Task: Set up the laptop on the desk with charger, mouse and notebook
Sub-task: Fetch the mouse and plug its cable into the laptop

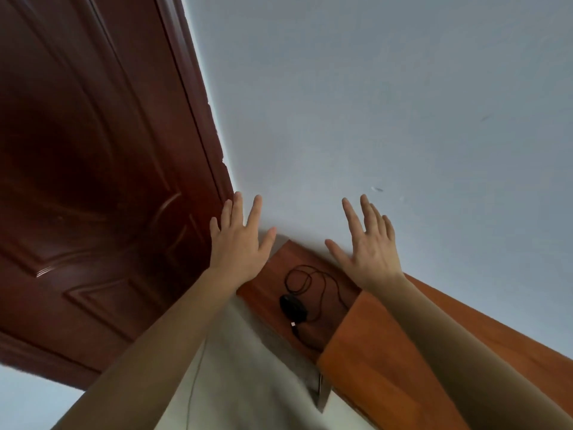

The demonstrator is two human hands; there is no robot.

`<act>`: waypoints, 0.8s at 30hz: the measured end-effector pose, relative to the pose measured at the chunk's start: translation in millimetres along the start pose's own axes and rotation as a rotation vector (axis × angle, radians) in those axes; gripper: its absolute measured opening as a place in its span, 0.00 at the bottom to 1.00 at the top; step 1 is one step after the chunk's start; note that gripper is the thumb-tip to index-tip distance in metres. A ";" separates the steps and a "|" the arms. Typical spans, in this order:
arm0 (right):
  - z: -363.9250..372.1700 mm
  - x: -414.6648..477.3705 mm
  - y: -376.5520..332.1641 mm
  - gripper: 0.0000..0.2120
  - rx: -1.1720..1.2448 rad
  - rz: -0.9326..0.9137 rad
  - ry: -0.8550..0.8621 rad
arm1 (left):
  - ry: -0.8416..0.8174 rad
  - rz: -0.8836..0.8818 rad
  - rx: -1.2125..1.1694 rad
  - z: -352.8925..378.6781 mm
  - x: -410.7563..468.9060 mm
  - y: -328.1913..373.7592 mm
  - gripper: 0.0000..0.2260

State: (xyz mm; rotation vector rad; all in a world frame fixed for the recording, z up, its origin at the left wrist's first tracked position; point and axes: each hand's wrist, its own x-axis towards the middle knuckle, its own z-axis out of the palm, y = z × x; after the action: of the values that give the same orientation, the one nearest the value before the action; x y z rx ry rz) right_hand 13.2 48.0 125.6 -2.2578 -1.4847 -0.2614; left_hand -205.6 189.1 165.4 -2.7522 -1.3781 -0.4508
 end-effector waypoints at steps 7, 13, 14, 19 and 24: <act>53.4 64.2 13.7 0.39 -0.018 0.057 -0.045 | -0.100 0.030 0.024 52.4 79.4 -9.6 0.32; 101.7 93.7 18.0 0.39 0.021 0.127 -0.125 | -0.200 0.083 0.056 96.7 131.7 -36.8 0.31; 108.5 94.6 21.1 0.39 0.018 0.133 -0.139 | -0.234 0.102 0.046 105.6 137.6 -38.5 0.31; 151.2 84.0 38.8 0.41 -0.016 0.244 -0.291 | -0.426 0.250 0.082 164.6 157.8 -50.0 0.31; 184.4 48.2 28.8 0.43 0.023 0.571 -0.354 | -0.559 0.544 0.125 228.4 174.6 -55.3 0.32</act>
State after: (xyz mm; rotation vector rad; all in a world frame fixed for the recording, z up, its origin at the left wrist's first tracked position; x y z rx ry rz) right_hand 45.6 160.2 -27.8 -2.6859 -0.9074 0.3394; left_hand -95.0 394.3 -11.7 -3.0827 -0.5946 0.4386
